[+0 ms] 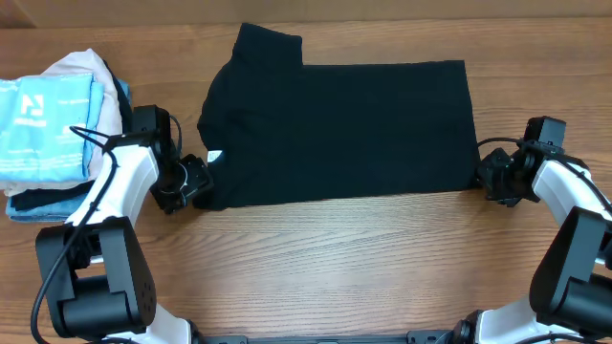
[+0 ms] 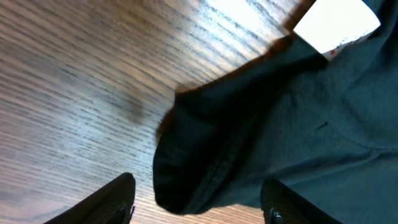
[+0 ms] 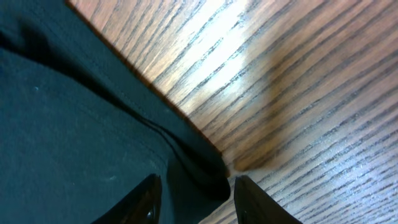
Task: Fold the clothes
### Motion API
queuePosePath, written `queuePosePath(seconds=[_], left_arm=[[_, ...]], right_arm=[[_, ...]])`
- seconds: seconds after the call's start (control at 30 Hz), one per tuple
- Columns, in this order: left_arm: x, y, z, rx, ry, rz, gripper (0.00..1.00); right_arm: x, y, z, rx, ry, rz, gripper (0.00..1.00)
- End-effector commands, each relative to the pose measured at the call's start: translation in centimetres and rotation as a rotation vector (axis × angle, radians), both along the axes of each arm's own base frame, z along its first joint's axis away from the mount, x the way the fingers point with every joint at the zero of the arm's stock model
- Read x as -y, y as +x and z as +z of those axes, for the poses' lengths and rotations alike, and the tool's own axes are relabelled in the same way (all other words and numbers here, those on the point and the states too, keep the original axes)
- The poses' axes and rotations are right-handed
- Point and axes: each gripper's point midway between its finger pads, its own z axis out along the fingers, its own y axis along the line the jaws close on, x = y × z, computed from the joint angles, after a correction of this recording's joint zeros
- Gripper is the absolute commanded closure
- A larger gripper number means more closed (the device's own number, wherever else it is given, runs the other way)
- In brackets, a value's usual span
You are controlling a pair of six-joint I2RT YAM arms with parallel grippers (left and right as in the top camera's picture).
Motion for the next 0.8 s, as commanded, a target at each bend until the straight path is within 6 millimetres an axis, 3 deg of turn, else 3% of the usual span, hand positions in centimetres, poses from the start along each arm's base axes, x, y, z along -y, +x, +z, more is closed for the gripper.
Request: queuePosePath(seconds=[0.0, 0.33, 0.47, 0.53, 0.63, 0.73, 0.77], left_arm=[[0.5, 0.0, -0.2, 0.015, -0.015, 0.002, 0.33], [0.9, 0.1, -0.4, 0.024, -0.017, -0.015, 0.35], [0.9, 0.0, -0.4, 0.022, -0.017, -0.015, 0.38], [0.9, 0.0, -0.4, 0.021, -0.017, -0.015, 0.44], [0.9, 0.1, -0.4, 0.025, -0.017, -0.015, 0.43], [0.9, 0.1, -0.4, 0.027, -0.017, -0.015, 0.69], [0.9, 0.1, -0.4, 0.026, -0.017, -0.015, 0.73]], right_arm=[[-0.8, 0.5, 0.2, 0.018, 0.0, 0.025, 0.58], [-1.4, 0.2, 0.0, 0.0, 0.001, 0.039, 0.58], [-0.7, -0.3, -0.2, -0.027, -0.041, 0.025, 0.72], [-0.7, -0.6, -0.3, -0.039, -0.038, 0.025, 0.72], [-0.2, -0.8, -0.4, -0.051, -0.066, 0.017, 0.72], [-0.2, -0.8, -0.4, -0.053, -0.069, 0.016, 0.78], [-0.2, -0.8, -0.4, -0.052, -0.069, 0.016, 0.81]])
